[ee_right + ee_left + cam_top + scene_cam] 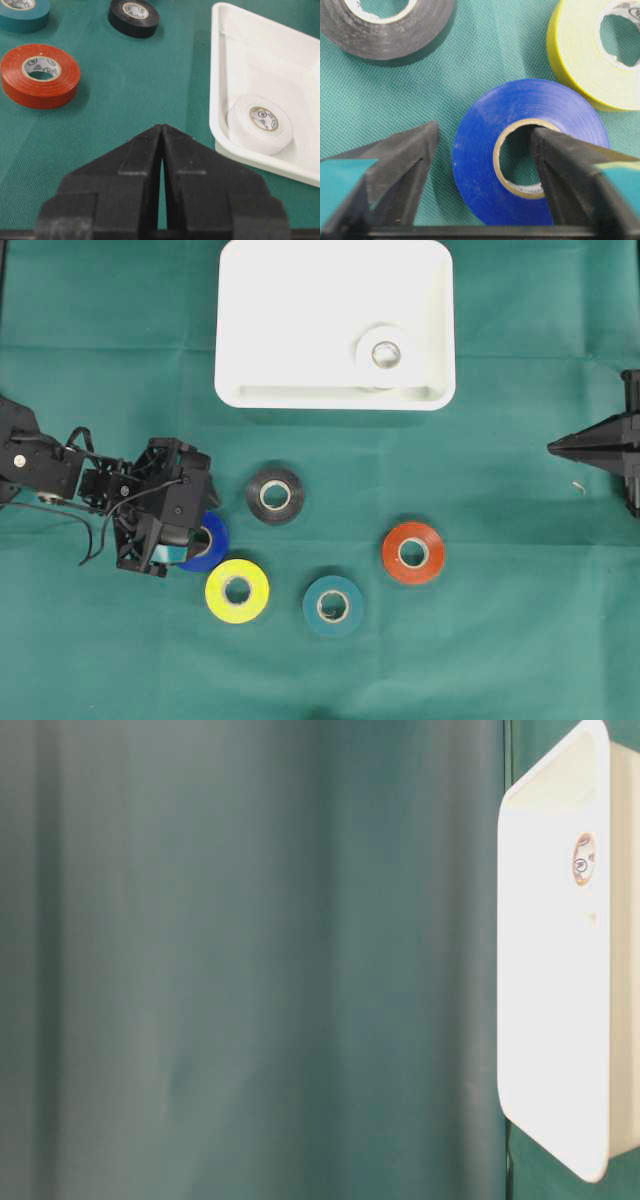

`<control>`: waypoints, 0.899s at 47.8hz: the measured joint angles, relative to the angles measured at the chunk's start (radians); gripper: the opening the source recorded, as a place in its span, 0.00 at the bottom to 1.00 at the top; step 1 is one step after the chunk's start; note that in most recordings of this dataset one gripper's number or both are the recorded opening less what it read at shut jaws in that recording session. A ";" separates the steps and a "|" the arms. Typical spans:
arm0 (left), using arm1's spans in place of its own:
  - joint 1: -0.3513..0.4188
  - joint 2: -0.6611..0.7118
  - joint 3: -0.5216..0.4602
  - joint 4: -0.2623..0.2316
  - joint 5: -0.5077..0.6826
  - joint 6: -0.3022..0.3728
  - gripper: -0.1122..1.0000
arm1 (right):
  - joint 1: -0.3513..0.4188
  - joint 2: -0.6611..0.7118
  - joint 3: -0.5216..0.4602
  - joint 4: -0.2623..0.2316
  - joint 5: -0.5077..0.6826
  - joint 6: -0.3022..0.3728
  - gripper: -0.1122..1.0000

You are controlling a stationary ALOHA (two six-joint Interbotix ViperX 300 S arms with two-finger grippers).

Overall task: Put the tape into the white case with the left arm.
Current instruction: 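Close the left gripper on the blue tape roll's rim, then lift the blue tape and carry it into the white tray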

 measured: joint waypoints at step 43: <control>0.008 -0.178 -0.014 0.000 0.003 0.023 0.36 | 0.000 0.000 0.000 0.000 0.000 0.000 0.02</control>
